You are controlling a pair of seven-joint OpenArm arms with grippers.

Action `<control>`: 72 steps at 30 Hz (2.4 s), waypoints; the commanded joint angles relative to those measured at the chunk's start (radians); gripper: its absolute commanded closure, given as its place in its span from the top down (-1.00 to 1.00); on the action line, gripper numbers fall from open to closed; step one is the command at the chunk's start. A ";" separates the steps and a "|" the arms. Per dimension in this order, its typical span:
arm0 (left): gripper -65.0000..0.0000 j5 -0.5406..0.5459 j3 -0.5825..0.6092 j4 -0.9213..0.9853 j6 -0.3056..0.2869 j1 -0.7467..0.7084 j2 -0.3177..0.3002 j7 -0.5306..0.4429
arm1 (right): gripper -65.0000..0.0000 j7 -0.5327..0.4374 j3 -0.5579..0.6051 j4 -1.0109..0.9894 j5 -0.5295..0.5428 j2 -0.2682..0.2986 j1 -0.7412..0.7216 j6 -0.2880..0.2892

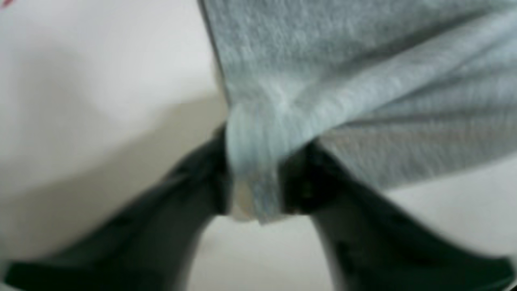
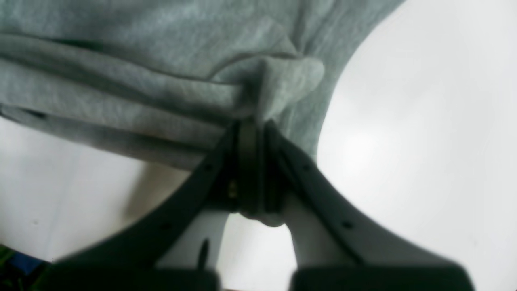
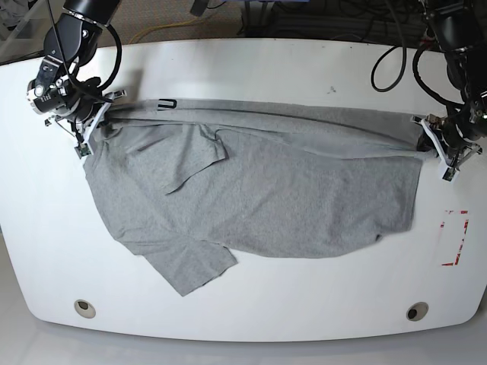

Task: Fold the T-shirt properly
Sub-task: 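Release the hem and regrasp the shirt edge with both grippers, then pull the held shirt edge taut between both grippers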

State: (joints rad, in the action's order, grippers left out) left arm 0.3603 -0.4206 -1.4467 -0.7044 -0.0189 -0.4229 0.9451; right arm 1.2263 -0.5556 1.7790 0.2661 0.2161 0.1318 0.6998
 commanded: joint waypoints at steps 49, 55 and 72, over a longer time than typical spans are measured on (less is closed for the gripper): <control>0.61 0.191 0.142 -0.102 0.006 -0.120 0.037 -0.047 | 0.93 0.100 -0.303 -0.031 0.150 0.019 -0.083 -0.002; 0.61 0.101 0.139 -0.039 0.006 -0.114 0.058 -0.048 | 0.93 -0.001 -0.294 -0.186 0.149 0.022 -0.059 -0.002; 0.61 -0.017 0.141 0.093 0.006 -0.122 -0.001 -0.166 | 0.93 -0.018 -0.294 -0.245 0.149 0.174 -0.053 -0.002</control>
State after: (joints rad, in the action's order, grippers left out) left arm 0.3927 -0.2802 -1.3613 -0.7170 -0.1326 -0.3969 0.7124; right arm 1.2266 -0.8444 1.5208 0.4049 0.3489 0.0937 0.6994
